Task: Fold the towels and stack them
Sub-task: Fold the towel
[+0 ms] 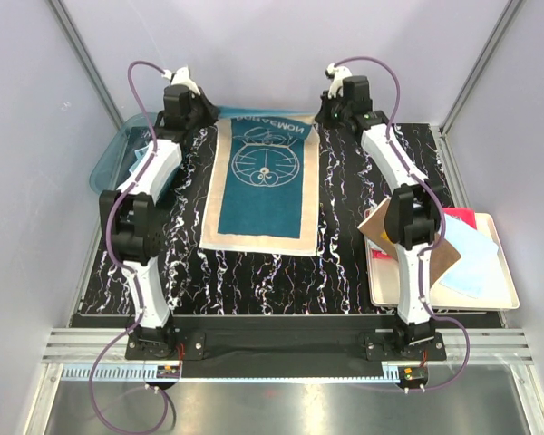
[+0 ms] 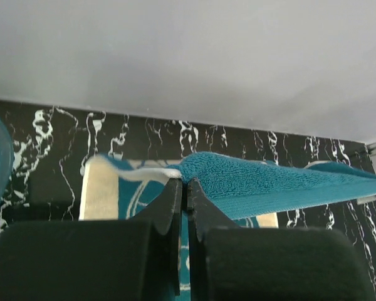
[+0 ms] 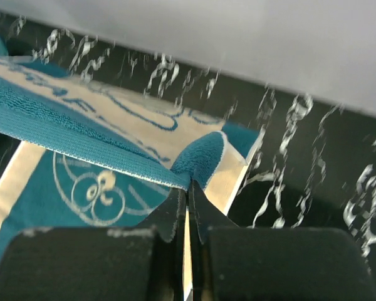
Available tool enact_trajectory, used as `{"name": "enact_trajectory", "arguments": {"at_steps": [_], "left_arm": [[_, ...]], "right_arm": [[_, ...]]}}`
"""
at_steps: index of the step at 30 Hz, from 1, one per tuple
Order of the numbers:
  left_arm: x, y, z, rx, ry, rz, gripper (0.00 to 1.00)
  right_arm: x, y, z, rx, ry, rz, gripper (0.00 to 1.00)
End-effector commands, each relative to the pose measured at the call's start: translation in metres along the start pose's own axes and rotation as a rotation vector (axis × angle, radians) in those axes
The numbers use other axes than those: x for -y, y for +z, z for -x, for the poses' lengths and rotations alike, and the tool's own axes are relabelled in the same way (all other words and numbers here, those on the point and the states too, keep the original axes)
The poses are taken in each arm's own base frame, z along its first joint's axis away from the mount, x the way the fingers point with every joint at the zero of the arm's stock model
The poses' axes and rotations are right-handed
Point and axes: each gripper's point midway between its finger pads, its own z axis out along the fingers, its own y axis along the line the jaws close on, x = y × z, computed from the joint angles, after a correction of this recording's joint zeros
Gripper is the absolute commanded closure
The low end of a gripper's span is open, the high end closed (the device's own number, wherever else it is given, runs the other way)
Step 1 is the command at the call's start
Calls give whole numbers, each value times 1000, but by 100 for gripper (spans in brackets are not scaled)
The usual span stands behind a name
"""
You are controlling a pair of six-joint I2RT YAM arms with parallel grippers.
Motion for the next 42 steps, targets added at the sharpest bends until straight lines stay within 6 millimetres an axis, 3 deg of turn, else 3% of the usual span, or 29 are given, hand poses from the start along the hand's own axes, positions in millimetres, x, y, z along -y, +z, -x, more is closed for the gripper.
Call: {"name": "enact_trajectory", "arguments": {"at_steps": [1, 2, 3, 4, 5, 10, 11, 15, 16, 17, 22, 26, 29, 30, 31, 35, 42], "left_arm": [[-30, -36, 59, 180, 7, 102, 100], [-29, -44, 59, 183, 1, 108, 100], [-38, -46, 42, 152, -17, 128, 100], [-40, -49, 35, 139, -26, 135, 100], [-41, -52, 30, 128, -35, 139, 100], [-39, -73, 26, 55, -78, 184, 100], [-37, -75, 27, 39, -85, 192, 100], [-23, -74, 25, -18, -70, 150, 97], [-34, -65, 8, -92, -64, 189, 98], [-27, -62, 30, -68, -30, 181, 100], [-14, -51, 38, -44, 8, 134, 100], [-10, -51, 32, -34, 63, 182, 100], [-15, -52, 18, -39, 55, 188, 100], [-10, -57, 24, -2, 56, 174, 100], [-16, -58, 7, -27, 60, 188, 100], [-19, -60, -19, -56, 80, 212, 100], [-27, -73, -41, -74, 41, 228, 100]], "right_arm": [[26, -59, 46, 123, 57, -91, 100], [23, -62, 41, 112, 66, -84, 100], [21, -65, 35, 100, 72, -85, 100], [18, -64, 16, 57, 89, -87, 100], [12, -71, 15, 51, 91, -77, 100], [-13, -81, -38, -68, 102, -58, 100], [-22, -82, -45, -83, 95, -51, 100], [-25, -87, -69, -134, 106, -64, 100], [-26, -85, -72, -146, 107, -60, 100], [-27, -84, -72, -149, 108, -56, 100], [-28, -82, -66, -154, 109, -53, 100], [-27, -80, -66, -158, 106, -57, 100], [-27, -81, -66, -162, 105, -57, 100], [-25, -81, -65, -159, 104, -69, 100], [-24, -82, -65, -158, 102, -75, 100], [-22, -86, -68, -168, 92, -86, 100], [-25, -94, -75, -177, 113, -81, 100]]}}
